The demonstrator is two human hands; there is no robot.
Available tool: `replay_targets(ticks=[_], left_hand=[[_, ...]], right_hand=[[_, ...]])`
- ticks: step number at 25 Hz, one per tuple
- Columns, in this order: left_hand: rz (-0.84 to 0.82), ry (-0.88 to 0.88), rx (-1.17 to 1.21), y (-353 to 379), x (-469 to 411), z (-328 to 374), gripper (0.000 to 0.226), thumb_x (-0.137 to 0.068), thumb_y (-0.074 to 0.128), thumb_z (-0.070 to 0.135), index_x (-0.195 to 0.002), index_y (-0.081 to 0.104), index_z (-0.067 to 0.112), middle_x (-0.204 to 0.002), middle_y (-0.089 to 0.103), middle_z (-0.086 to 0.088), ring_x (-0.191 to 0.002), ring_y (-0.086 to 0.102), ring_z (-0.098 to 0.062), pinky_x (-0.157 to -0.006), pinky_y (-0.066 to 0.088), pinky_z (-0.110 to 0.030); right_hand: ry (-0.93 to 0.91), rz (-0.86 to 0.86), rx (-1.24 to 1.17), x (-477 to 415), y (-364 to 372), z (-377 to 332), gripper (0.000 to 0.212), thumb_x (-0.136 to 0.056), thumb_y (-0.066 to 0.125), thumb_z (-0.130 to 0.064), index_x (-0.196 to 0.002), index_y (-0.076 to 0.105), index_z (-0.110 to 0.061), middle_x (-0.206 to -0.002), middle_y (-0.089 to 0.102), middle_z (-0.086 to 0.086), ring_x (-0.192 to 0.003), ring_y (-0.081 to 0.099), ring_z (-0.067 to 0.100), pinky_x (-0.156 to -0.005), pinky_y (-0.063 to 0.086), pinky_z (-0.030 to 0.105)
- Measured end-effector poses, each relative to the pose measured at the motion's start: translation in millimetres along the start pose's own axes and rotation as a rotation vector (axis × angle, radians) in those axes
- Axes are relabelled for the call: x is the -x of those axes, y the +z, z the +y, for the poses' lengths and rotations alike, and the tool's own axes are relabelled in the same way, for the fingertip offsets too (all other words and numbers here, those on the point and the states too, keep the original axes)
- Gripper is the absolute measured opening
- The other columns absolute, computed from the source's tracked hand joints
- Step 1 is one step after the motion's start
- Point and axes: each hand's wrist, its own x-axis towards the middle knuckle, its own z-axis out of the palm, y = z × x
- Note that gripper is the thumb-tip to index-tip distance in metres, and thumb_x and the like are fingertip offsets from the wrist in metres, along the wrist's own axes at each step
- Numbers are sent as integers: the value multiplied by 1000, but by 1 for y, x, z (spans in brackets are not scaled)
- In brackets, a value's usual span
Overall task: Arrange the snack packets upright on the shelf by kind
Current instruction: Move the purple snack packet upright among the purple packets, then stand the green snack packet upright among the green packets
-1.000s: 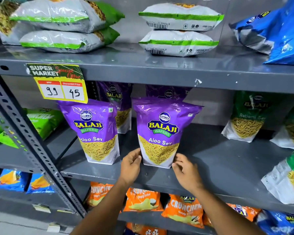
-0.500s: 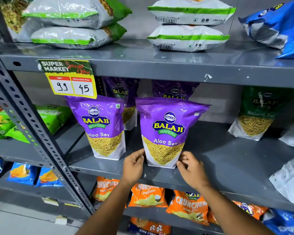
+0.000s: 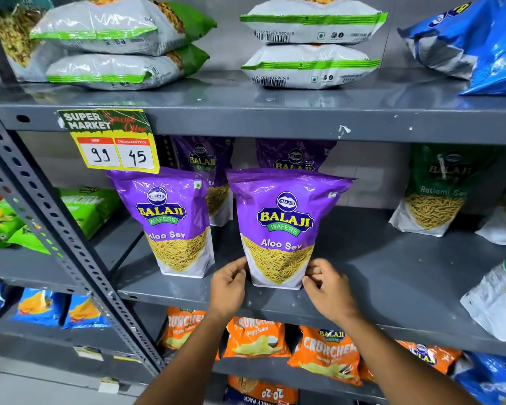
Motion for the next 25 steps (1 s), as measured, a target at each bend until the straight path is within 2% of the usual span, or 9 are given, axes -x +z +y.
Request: replay_targets(ticks=[3,6,9,11,13,16,18,21,25], left_hand=[[36,-22,11,2,-1,5,38,-91,45,-2,-110,67,23,-111,70,3,-110,63,-13,-93,51,-25],[288,-83,45,9,12,3,34,-91,49,1,-123,58,6,-126,63,-11,-120,57,-25,-107,42,-42],[393,43,-110,41,66,-3,37,-91,54,13,-128,55,14,-133,58,-6,-127,51,-19,-99,42,-23],[266,214,-215,78,99,2,43,-88,56,17,-131,53,16,-138,53,1,-129,46,-6,-100,40,-11],[71,312,-254,124,119,17,50,-87,56,18,-136,45,24,-142,45,12,-135,34,5,-108,31,-10],[-199,300,-236,195,129,42,53,-92,52,24,-140,31,30,-146,30,23,-137,20,16,-112,19,-7],[-337,197,-176,240,134,55,51,-95,47,27,-143,32,22,-148,27,18,-138,22,11,-111,16,-5],[-443,2,-63,301,142,74,47,-97,44,23,-142,36,12,-149,34,4,-136,31,-2,-114,22,-17],[-454,-8,108,355,154,88,32,-98,42,16,-124,46,33,-130,49,18,-120,44,9,-102,31,-11]], right_hand=[[65,73,-130,-3,-1,0,27,-80,67,-19,-103,59,-29,-86,70,-18,-81,68,-1,-68,54,17],[208,169,-419,0,-16,5,32,-81,65,-5,-112,60,-12,-86,72,1,-85,70,23,-78,56,36],[222,229,-554,32,-55,22,27,-82,65,2,-100,64,-17,-78,73,4,-77,73,23,-68,57,28],[230,279,-542,66,-89,43,26,-81,65,5,-95,65,-16,-79,75,5,-72,73,20,-63,57,23],[243,351,-500,104,-132,69,24,-80,63,11,-93,65,-8,-77,75,8,-65,73,20,-62,58,22],[318,534,-377,143,-198,108,24,-79,61,17,-83,67,-5,-66,74,6,-50,67,6,-54,54,13],[369,715,-333,149,-238,128,32,-81,60,14,-74,68,-15,-58,72,0,-47,62,-4,-51,48,5],[370,861,-254,134,-282,150,20,-85,59,5,-90,69,-11,-94,71,23,-61,57,-19,-63,41,-4],[341,679,-192,119,-307,173,35,-88,55,4,-122,60,-3,-118,64,15,-80,53,-28,-78,36,-6]])
